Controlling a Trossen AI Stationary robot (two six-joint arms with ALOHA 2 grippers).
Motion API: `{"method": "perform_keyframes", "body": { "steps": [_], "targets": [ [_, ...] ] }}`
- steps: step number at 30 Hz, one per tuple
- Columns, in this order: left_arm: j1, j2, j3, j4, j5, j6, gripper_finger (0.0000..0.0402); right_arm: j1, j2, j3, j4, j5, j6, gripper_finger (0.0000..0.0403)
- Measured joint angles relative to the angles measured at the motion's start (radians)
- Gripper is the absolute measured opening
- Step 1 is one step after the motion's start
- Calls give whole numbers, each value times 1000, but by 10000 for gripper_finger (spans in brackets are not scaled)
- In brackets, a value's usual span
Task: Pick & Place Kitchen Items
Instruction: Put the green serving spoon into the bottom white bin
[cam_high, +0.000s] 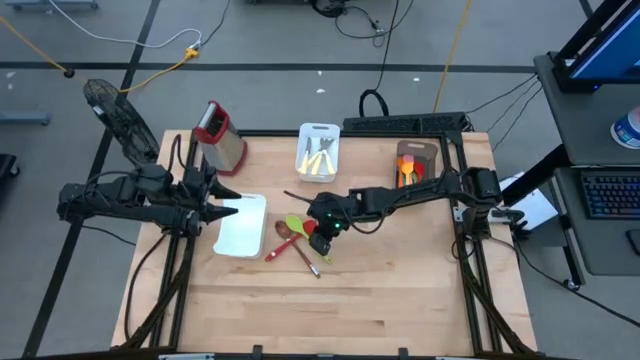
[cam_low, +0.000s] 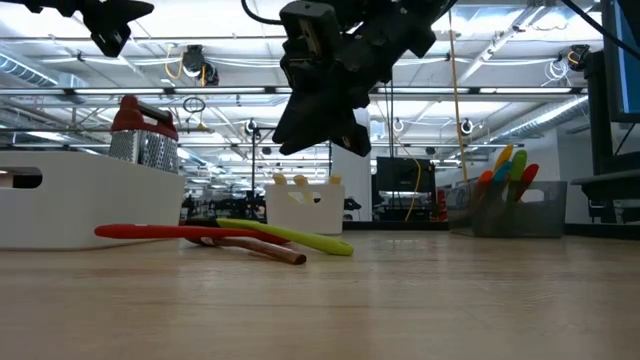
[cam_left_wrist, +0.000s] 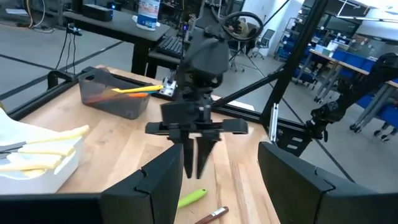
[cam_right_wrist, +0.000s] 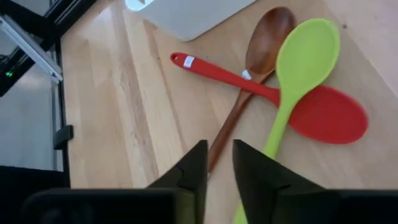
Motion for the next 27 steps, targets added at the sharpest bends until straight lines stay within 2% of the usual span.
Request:
{"method": "perform_keyframes", "body": {
  "steps": [6,11,17,22,27],
  "targets": [
    [0,0,0,-4,33,-5,214,42,0,0,-19,96,-28,136],
    [0,0,0,-4,50,-3,214,65,0,0,-49,194,-109,168],
    [0,0,0,-3,50,-6,214,68,29,-3,-49,225,-160,172],
    [0,0,0,-3,51,-6,214,69,76,-4,-67,275,-162,166],
    [0,0,0,-4,51,-12,214,66,94,3,-31,272,-129,165]
  ]
}}
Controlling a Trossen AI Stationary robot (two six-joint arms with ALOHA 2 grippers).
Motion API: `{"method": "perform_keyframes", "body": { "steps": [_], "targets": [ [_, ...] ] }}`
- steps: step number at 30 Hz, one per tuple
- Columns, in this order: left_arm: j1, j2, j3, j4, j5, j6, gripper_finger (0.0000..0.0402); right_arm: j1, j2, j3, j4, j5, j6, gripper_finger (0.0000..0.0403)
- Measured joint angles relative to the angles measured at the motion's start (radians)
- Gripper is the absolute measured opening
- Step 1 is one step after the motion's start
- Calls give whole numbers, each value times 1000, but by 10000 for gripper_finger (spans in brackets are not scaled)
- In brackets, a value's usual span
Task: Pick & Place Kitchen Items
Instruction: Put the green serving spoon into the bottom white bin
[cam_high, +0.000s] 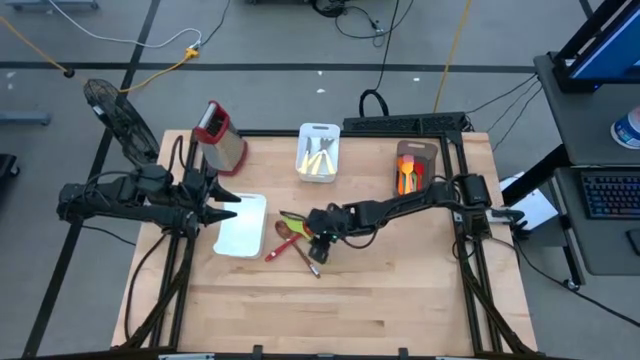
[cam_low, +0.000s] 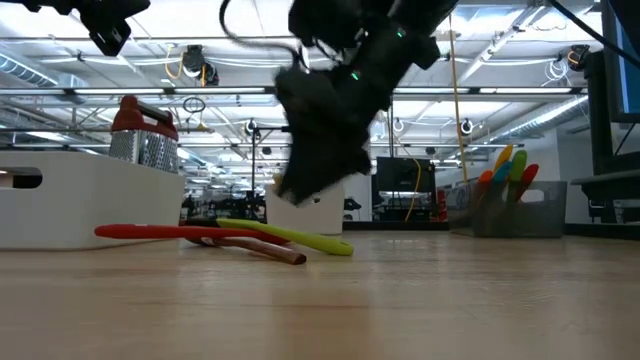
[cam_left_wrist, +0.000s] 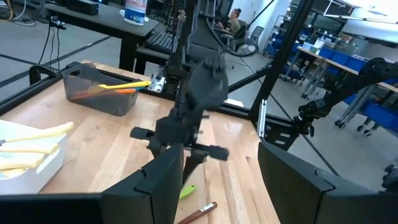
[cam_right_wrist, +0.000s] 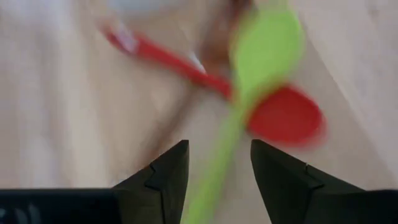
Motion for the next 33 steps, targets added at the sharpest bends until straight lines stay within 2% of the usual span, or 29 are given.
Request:
{"method": "perform_keyframes", "body": {
  "steps": [13,21,26,29,33],
  "targets": [
    [0,0,0,-2,1,0,214,9,59,-2,6,5,48,165],
    [-1,0,0,-8,21,-5,214,9,124,-1,54,-39,120,164],
    [-1,0,0,-10,28,-17,214,14,143,1,38,-8,159,161],
    [-1,0,0,-23,28,-18,214,24,144,1,6,42,157,147],
    [-1,0,0,-24,28,-19,214,33,146,0,-41,59,156,98]
  ]
}}
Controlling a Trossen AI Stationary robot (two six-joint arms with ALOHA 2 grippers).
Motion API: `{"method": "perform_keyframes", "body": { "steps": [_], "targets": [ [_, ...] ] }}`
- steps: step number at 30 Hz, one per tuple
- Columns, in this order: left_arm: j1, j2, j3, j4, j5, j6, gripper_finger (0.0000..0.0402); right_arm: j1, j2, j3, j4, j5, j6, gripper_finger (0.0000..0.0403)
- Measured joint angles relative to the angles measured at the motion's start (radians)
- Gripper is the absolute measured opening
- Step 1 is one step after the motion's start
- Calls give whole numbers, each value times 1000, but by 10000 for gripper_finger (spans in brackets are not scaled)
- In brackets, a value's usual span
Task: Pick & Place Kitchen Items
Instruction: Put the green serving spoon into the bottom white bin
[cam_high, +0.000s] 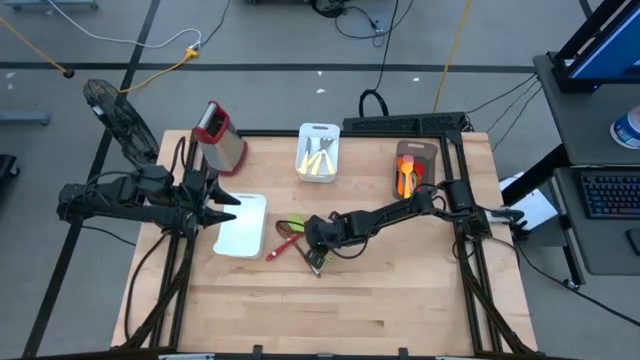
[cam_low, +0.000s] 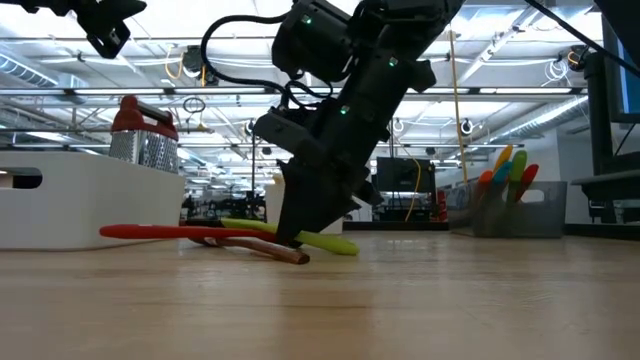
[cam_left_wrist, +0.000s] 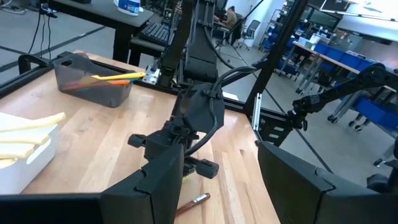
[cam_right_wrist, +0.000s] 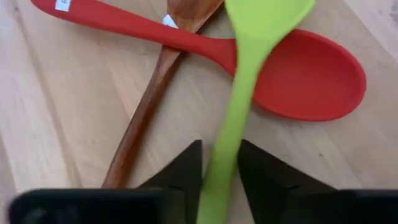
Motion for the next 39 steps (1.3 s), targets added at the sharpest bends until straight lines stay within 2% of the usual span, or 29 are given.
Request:
{"method": "perform_keyframes", "body": {
  "steps": [4,10,22,28,33,39],
  "targets": [
    [0,0,0,0,0,-3,214,8,1,-1,-29,2,27,36],
    [0,0,0,1,-1,-31,214,10,-12,-3,-31,0,78,36],
    [-1,1,0,4,-2,-58,214,16,-133,-9,-23,-22,76,36],
    [0,1,0,4,-3,-64,214,13,-152,-8,-12,-11,77,36],
    [0,1,0,4,-3,-93,214,11,-154,-7,81,-28,77,36],
    [0,1,0,4,-2,-130,214,-2,-154,-5,277,-41,96,36]
  ]
}}
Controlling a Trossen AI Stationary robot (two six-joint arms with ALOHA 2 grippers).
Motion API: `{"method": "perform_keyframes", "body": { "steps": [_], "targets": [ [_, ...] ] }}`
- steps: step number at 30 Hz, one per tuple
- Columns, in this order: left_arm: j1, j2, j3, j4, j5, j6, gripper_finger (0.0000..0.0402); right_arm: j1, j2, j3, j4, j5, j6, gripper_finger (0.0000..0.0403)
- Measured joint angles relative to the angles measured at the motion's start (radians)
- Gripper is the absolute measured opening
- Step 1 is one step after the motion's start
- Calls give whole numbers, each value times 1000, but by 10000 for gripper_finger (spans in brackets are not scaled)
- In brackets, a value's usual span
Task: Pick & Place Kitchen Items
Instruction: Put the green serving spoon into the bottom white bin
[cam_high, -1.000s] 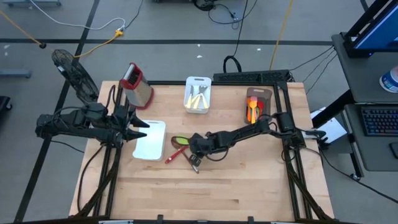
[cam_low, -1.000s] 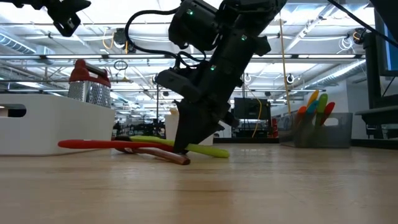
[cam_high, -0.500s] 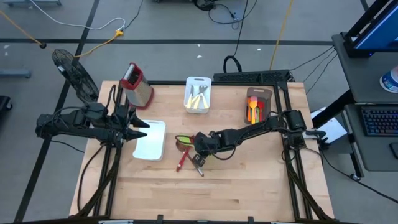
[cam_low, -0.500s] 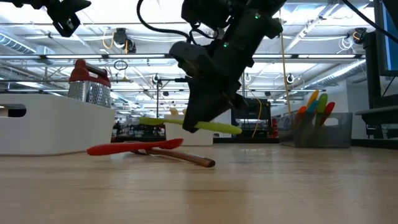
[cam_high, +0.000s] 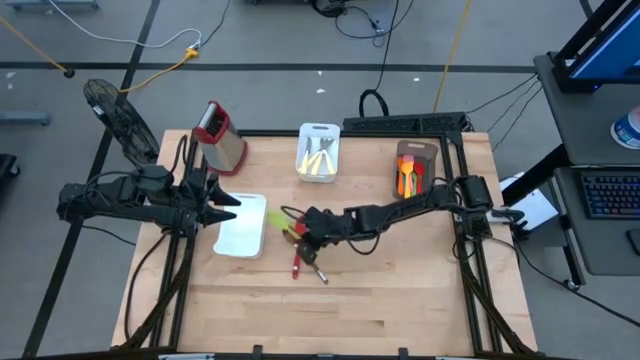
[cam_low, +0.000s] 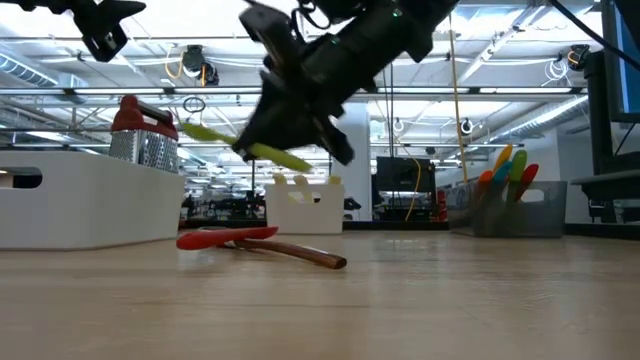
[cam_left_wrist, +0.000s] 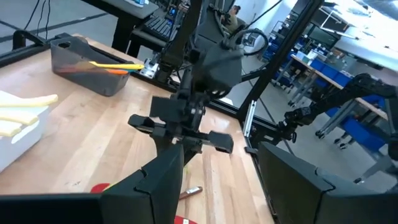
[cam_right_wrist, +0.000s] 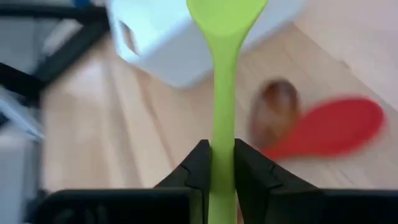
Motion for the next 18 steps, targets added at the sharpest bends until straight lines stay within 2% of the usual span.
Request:
{"method": "perform_keyframes", "body": {
  "steps": [7,11,18],
  "targets": [
    [0,0,0,-1,1,-75,214,-26,-30,2,234,-41,-1,36],
    [0,0,0,-2,-1,-91,214,-40,-70,2,258,-39,-30,36],
    [0,52,0,43,-58,-190,214,-66,-109,2,490,-39,-80,36]
  ]
}}
